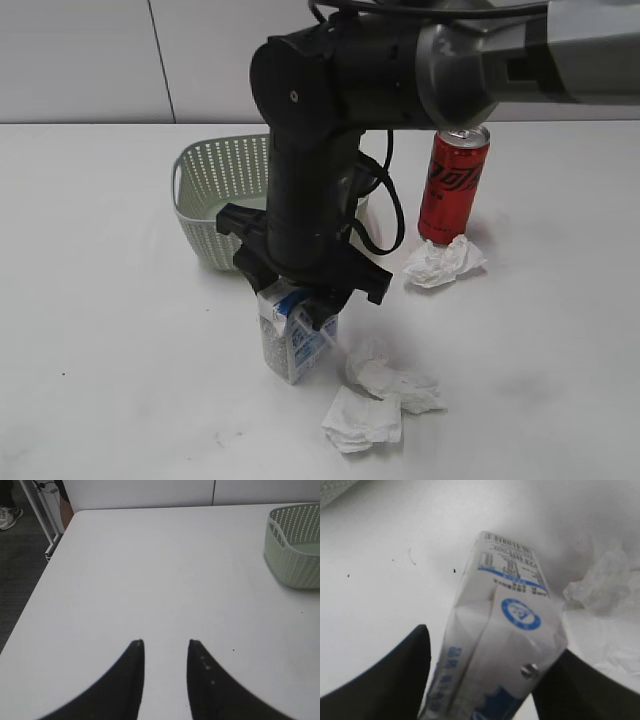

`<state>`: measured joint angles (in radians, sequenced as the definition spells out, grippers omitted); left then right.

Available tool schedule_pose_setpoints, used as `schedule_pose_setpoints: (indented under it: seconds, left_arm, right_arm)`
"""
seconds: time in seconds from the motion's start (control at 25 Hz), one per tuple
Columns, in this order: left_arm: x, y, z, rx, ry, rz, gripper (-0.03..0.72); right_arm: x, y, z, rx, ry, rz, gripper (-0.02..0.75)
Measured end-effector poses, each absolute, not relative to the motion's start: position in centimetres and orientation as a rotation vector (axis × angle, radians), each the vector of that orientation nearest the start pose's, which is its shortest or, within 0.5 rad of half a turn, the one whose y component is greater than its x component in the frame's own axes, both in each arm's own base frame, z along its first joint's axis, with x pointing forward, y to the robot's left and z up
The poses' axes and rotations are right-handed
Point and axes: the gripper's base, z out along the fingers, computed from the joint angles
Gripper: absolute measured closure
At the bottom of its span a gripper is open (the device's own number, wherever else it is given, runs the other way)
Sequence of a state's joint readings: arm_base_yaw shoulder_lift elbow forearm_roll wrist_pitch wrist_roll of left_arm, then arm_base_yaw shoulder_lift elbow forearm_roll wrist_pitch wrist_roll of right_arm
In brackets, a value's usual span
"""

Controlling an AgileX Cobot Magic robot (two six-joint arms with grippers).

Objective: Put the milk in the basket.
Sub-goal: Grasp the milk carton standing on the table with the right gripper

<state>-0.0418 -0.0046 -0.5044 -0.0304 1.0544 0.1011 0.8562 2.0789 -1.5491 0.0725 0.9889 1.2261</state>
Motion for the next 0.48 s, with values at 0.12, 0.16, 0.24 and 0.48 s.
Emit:
schedule_pose_setpoints:
  seconds: [0.12,0.16,0.24,0.48]
  left_arm:
    - [-0.60,-0.22,27.90,0.146,2.023,0.001,0.467]
    - [-0.60,-0.22,27.90,0.146,2.023,0.001,0.467]
    - [-0.60,-0.22,27.90,0.146,2.023,0.001,0.467]
    - [-0.60,-0.22,27.90,0.146,2.023,0.001,0.467]
  right_arm:
    - [27.09,32.06,17.31,0.628,3.054,0.235,0.358]
    - [27.07,32.05,17.31,0.628,3.056,0.231,0.390]
    - [27.06,32.05,17.31,0.617,3.058,0.232,0.427]
    - [27.04,32.03,17.33,0.456,3.082,0.225,0.427]
